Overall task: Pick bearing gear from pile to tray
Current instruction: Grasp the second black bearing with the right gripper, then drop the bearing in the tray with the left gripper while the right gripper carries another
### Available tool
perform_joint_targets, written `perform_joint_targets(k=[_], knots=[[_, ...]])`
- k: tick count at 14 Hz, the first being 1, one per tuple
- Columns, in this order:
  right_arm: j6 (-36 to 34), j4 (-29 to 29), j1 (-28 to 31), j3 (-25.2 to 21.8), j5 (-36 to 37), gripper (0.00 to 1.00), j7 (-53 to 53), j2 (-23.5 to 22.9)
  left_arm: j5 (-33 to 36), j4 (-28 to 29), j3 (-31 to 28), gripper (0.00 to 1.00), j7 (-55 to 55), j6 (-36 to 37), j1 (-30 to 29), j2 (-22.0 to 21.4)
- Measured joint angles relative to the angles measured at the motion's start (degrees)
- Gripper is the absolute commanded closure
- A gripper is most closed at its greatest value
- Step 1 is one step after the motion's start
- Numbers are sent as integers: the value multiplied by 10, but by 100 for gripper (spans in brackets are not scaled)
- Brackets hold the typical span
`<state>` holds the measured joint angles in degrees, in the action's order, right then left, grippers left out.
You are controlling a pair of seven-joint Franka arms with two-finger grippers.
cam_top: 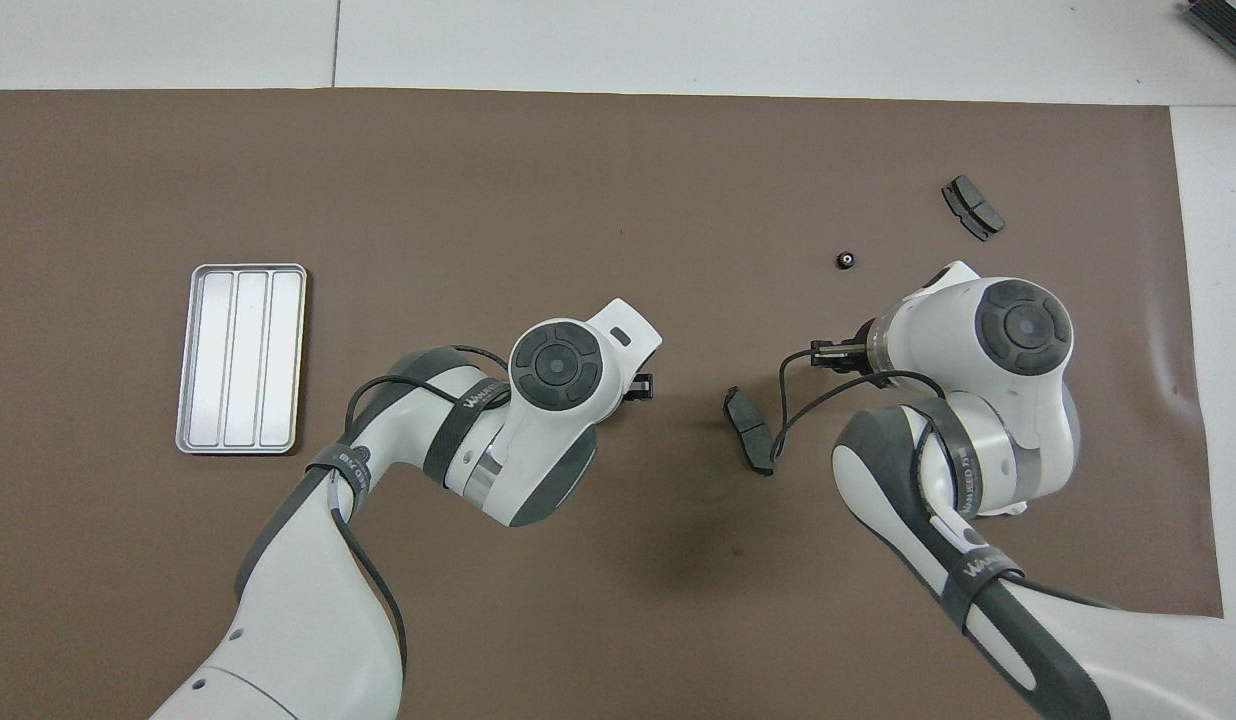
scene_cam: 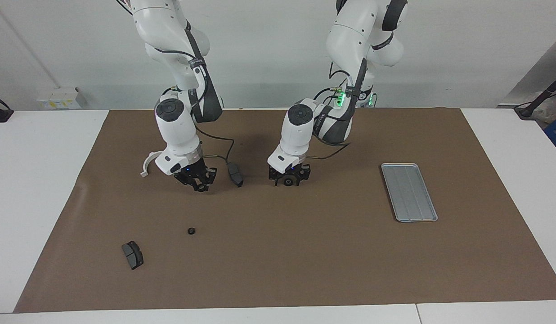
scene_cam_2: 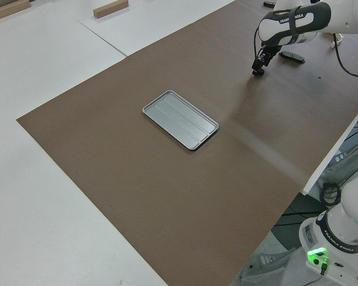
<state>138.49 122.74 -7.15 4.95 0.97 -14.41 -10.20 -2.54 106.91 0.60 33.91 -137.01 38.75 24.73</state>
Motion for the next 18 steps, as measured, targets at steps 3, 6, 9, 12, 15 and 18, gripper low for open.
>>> perform_joint_targets(k=[3,6,9,12,15,18], knots=[[0,-9,-6,2,0,100,-23,-2,0,0,0,30,-3,0,0,0],[0,-23,-33,3,0,100,-68,-8,0,0,0,39,-12,0,0,1],[0,-36,-58,3,0,100,-101,-17,0,0,-2,47,-15,2,0,0],[0,-42,-73,3,0,100,-126,-19,0,0,-2,59,-16,3,0,-1],[0,-42,-87,3,0,100,-138,-19,0,0,-4,74,-17,6,-1,-2],[0,-43,-102,4,0,100,-157,-20,0,1,-3,84,-17,7,0,-4]])
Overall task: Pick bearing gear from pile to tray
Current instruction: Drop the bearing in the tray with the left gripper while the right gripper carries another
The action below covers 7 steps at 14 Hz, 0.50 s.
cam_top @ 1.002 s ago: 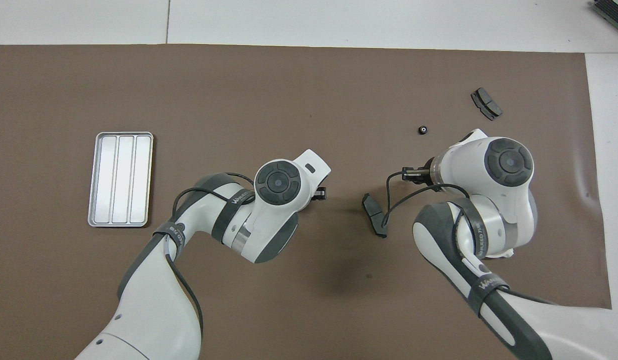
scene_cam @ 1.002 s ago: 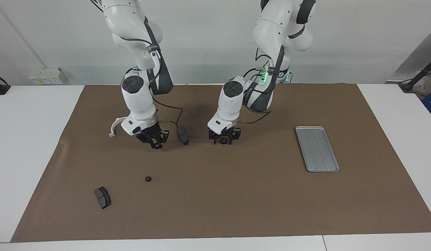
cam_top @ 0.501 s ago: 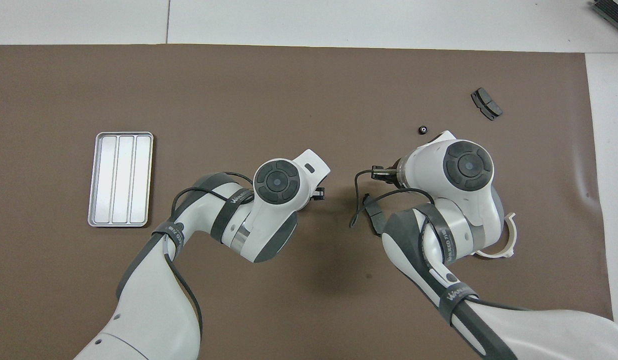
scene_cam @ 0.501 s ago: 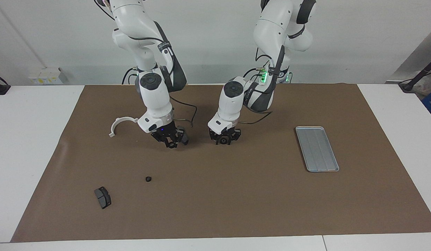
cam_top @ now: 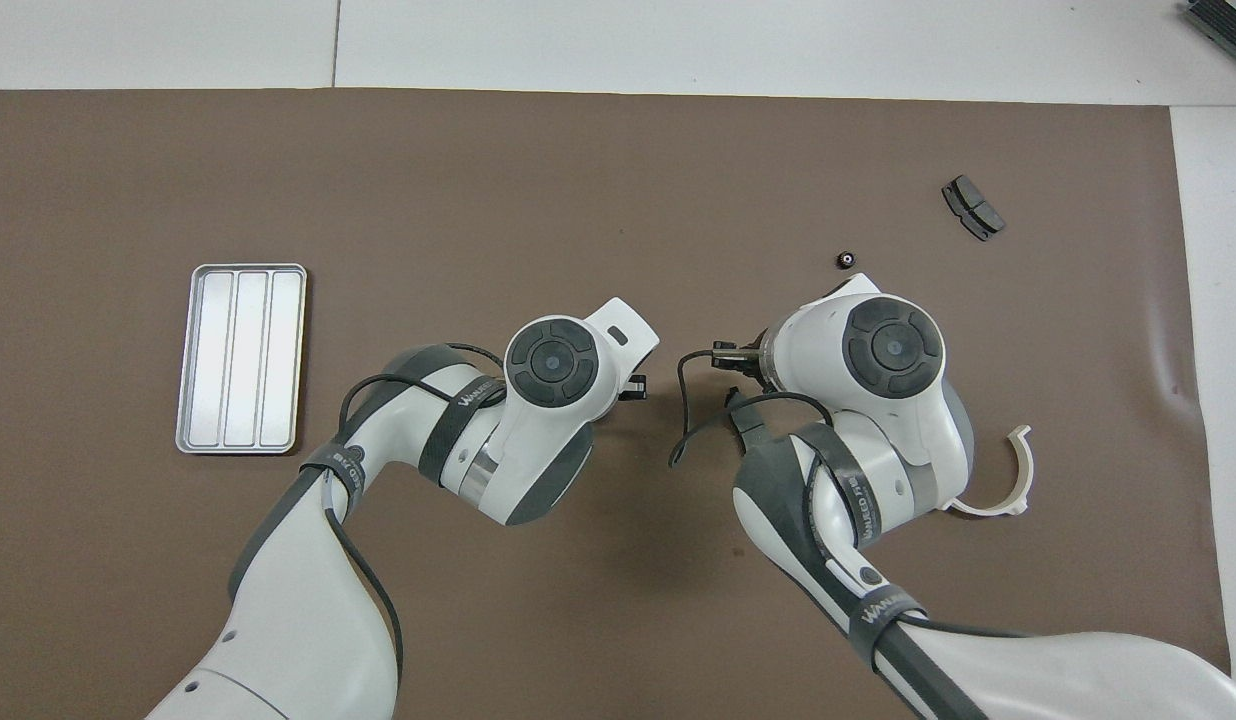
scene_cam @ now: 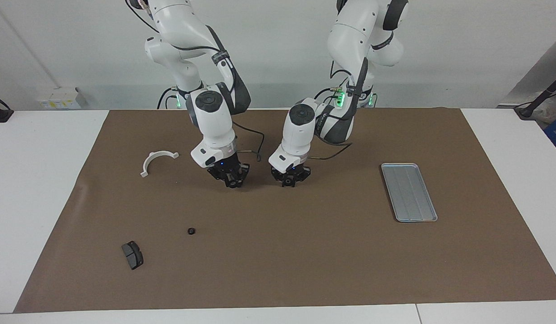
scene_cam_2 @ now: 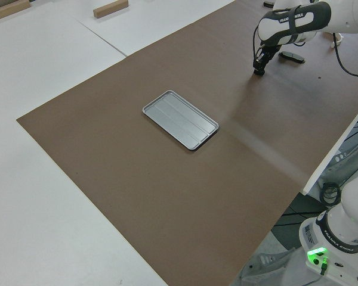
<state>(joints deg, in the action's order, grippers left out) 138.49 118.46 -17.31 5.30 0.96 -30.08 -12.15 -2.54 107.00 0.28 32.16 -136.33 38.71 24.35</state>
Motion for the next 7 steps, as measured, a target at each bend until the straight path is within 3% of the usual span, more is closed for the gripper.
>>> perform_joint_targets(k=[5,7], knots=[[0,-11,-11,0,0,100,-14,0,-1,-1,-2,85,1,0,-3,0],[0,-19,-13,0,0,100,-21,-1,-1,-7,-8,85,1,4,-38,0]])
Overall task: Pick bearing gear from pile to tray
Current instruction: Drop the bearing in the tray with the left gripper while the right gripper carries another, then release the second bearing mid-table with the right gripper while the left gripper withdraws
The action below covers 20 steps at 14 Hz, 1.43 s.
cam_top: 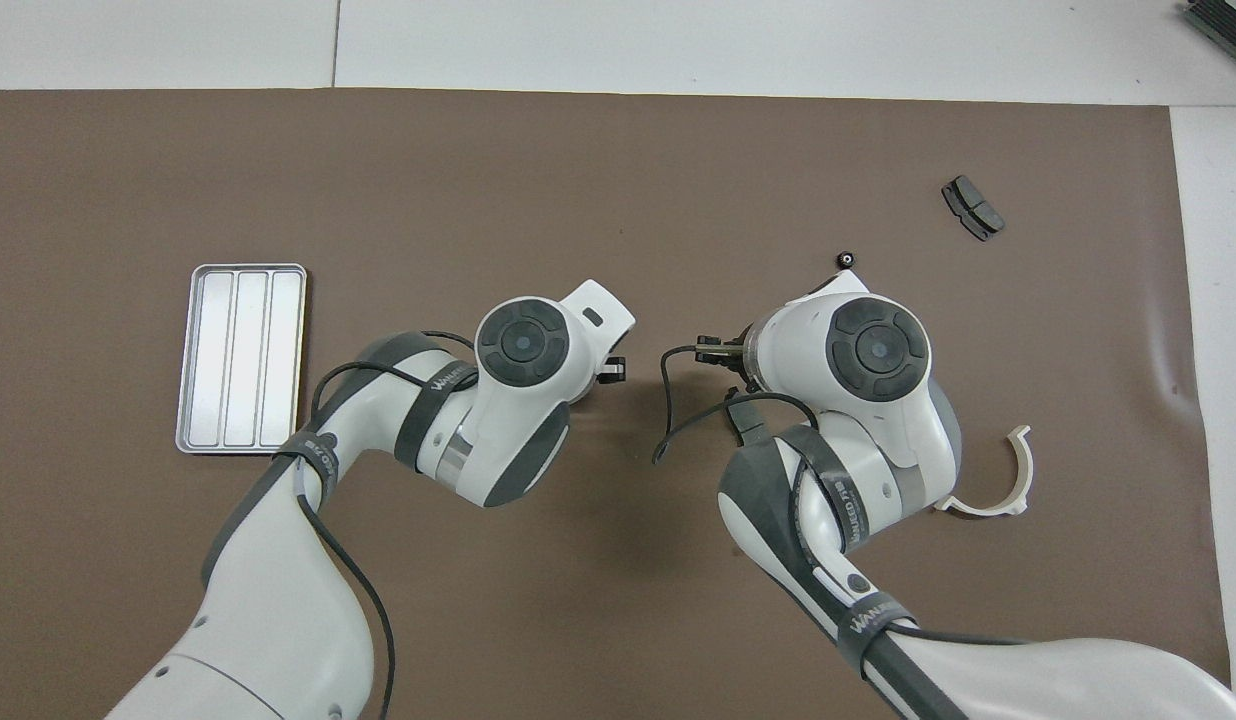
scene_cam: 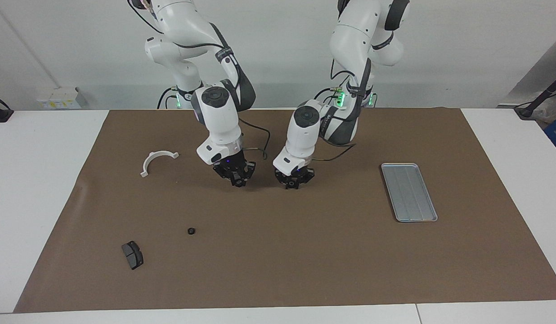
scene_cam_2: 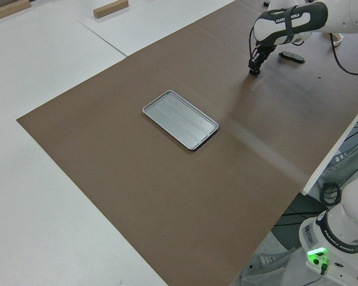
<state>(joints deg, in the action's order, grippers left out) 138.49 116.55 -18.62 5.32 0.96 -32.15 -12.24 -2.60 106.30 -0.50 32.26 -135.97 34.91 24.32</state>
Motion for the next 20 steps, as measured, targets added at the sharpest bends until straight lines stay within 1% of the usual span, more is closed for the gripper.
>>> perform_joint_targets(k=[1,3,5,8,10,11,12,13,14,15,16,17,18,19,20], knots=[[0,-5,-6,0,0,100,-9,-2,0,-13,-1,85,-7,17,-31,0],[0,-16,-23,0,0,100,-37,-12,0,-54,-4,84,-40,73,-97,-2],[0,-34,-50,1,0,100,-74,-33,0,-80,-5,84,-95,116,-166,-7],[3,-77,-110,1,2,100,-156,-87,0,-85,-6,84,-215,159,-266,-21],[6,-111,-145,1,17,99,-210,-122,0,-82,-5,83,-277,169,-314,-22],[7,-125,-157,1,33,89,-238,-136,0,-80,-5,82,-299,169,-333,-22],[7,-134,-165,1,47,59,-258,-144,0,-78,-5,81,-317,169,-347,-22],[7,-137,-170,1,52,33,-267,-148,0,-74,-5,74,-328,169,-356,-22],[7,-137,-172,1,53,19,-268,-149,0,-68,-5,65,-333,168,-360,-22],[7,-138,-172,1,53,8,-268,-149,0,-60,-4,55,-335,167,-360,-22],[7,-138,-172,0,54,4,-268,-149,0,-50,-2,47,-335,162,-360,-22],[7,-140,-170,-2,55,5,-268,-149,0,-40,-1,34,-335,156,-360,-22],[7,-143,-168,-6,56,5,-268,-149,0,-33,0,23,-335,152,-360,-22],[7,-146,-164,-10,58,5,-264,-148,0,-29,1,16,-335,151,-360,-22],[7,-148,-155,-12,59,5,-253,-148,0,-28,1,14,-335,150,-360,-22]])
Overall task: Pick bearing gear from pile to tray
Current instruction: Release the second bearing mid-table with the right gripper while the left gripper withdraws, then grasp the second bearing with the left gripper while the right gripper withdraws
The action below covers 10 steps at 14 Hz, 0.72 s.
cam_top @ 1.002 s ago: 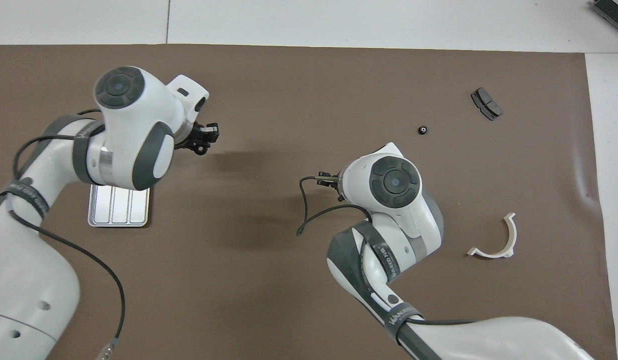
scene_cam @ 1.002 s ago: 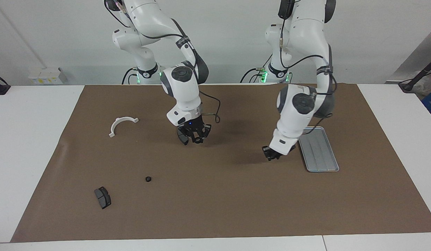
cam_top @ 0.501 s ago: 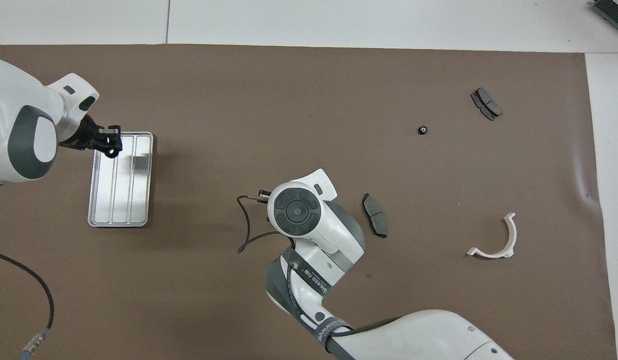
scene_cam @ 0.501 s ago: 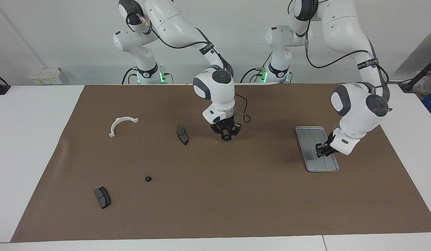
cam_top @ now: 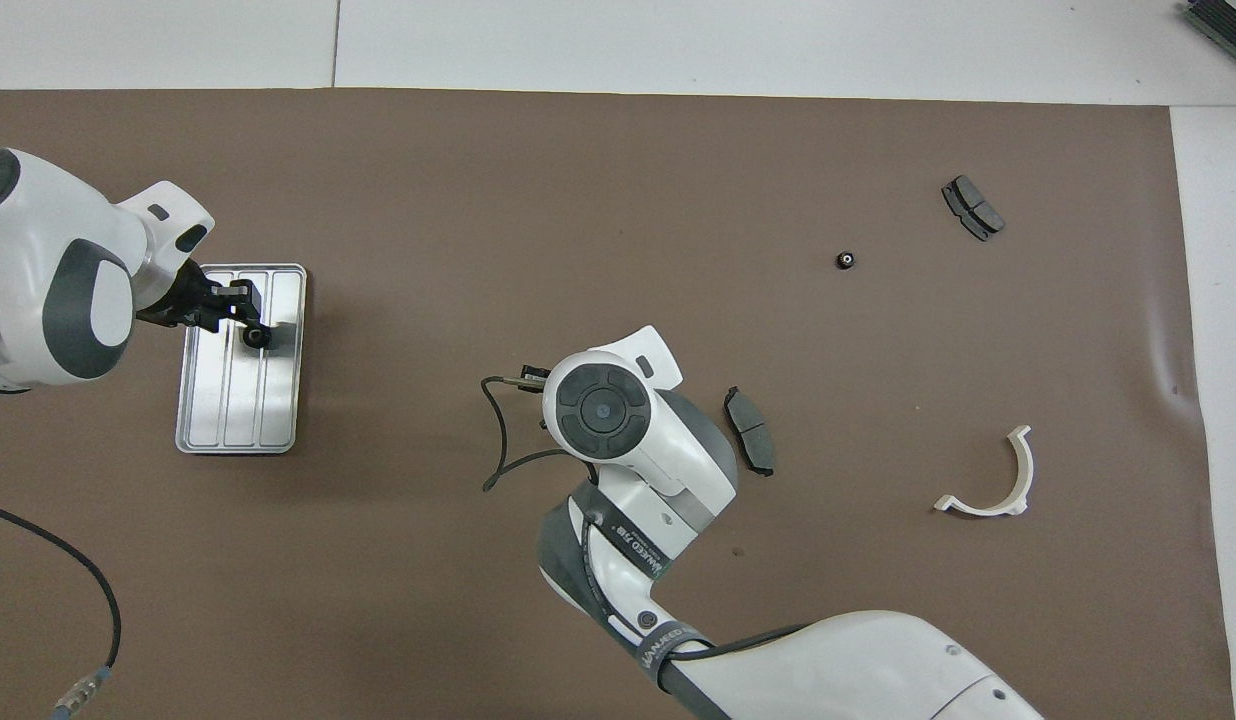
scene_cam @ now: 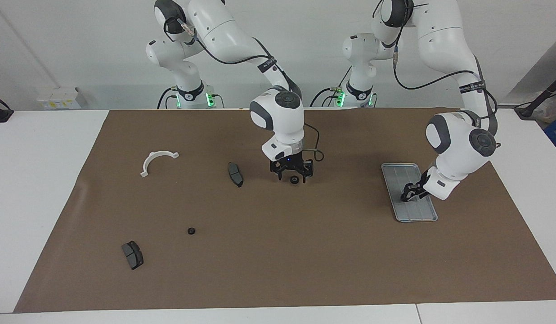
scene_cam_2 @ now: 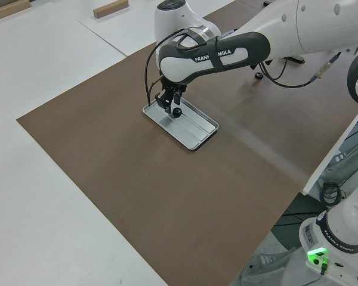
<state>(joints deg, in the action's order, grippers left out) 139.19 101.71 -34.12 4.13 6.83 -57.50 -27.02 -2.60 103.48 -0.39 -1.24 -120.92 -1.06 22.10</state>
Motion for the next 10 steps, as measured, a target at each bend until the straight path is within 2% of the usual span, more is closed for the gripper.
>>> perform_joint_targets(k=[5,10], knots=[[-8,-5,101,-2,0,3,130,18,-2,-15,6,14,6,-10,17,-1],[-17,-5,203,-1,-21,10,290,17,-4,-31,11,15,177,-11,129,-1]])
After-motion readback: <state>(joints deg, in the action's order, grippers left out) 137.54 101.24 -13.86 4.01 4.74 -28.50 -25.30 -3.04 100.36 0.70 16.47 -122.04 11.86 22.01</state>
